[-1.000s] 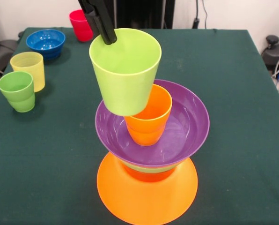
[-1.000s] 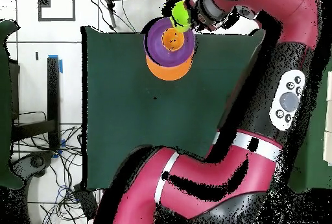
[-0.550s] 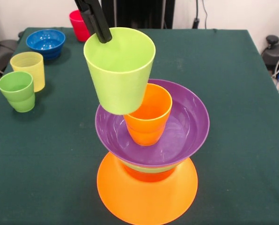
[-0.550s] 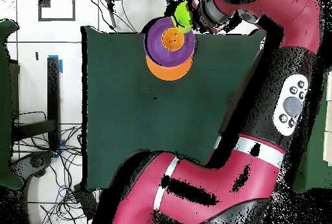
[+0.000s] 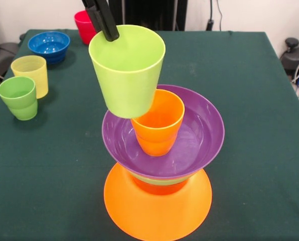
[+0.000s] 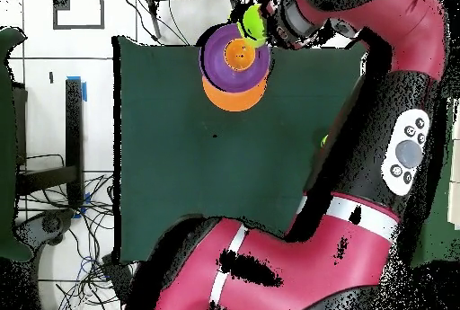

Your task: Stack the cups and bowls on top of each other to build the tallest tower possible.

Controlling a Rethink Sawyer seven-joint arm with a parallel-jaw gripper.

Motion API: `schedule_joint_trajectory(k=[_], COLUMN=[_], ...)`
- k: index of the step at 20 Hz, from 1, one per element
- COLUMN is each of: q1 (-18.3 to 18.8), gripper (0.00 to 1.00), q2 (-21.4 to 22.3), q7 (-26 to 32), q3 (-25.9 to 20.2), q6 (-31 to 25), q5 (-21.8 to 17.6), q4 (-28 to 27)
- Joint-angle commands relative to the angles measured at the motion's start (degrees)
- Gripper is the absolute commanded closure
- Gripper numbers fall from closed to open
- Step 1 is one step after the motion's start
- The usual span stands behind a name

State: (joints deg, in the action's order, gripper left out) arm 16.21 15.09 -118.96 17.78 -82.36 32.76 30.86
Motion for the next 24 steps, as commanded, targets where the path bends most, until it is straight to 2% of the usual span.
schedule_joint_trajectory(k=[1,19,22,24], q1=[-2.32,-2.01,-2.12,-2.15], gripper=[1.0,1.0,1.0,1.0], q2=[1.63,1.38,2.36,2.5], q7=[12.51,12.27,12.68,12.28], q3=[-7.71,-9.22,-9.47,-9.65], q6=[3.99,4.53,7.03,6.62], q5=[-5.33,-6.87,-7.04,-6.91], q4=[9.68,9.04,11.06,11.52])
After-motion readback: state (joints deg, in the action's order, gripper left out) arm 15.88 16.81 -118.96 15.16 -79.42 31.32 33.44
